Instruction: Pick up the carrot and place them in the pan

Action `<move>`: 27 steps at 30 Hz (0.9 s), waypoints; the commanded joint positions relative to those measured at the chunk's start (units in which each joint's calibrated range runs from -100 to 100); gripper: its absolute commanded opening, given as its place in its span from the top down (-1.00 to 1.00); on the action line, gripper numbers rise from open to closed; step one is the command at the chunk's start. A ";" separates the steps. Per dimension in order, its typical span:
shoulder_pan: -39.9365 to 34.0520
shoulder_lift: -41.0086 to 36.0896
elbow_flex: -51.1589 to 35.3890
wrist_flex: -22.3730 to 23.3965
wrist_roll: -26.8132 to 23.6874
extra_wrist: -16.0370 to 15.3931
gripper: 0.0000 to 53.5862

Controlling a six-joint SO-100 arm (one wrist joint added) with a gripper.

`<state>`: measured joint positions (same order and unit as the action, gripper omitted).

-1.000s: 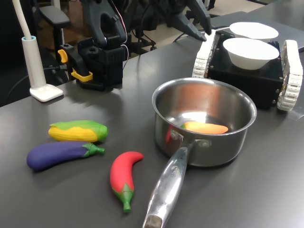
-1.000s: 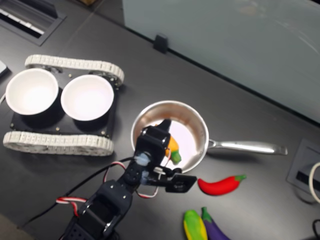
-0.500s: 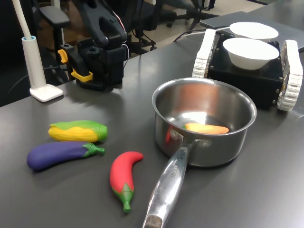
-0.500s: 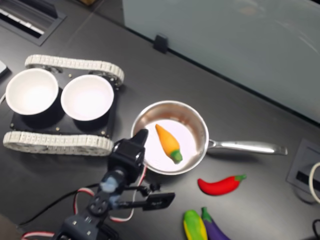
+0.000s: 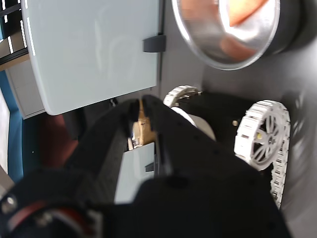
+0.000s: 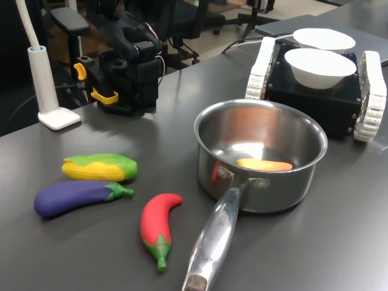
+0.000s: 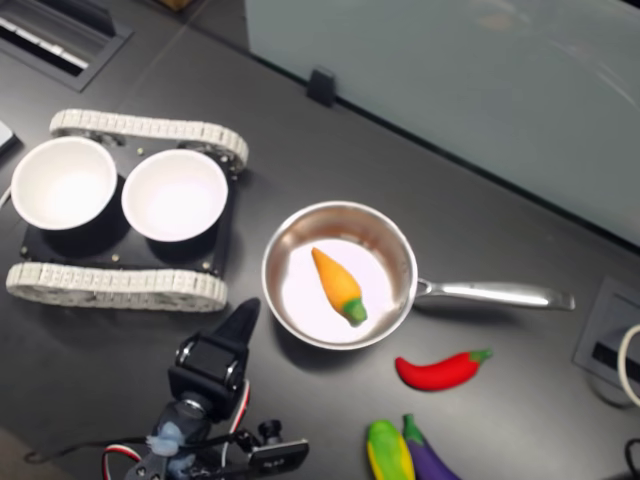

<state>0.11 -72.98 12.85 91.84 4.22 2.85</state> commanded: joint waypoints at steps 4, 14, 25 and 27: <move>-1.14 -9.05 9.28 4.15 0.00 0.93 1.00; -2.06 -16.56 23.36 4.92 0.44 1.02 1.00; -0.34 -21.62 39.63 -1.22 0.20 1.10 1.00; 0.12 -22.47 43.17 -2.33 0.24 1.10 1.00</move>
<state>-0.77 -93.86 52.22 94.73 4.22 3.40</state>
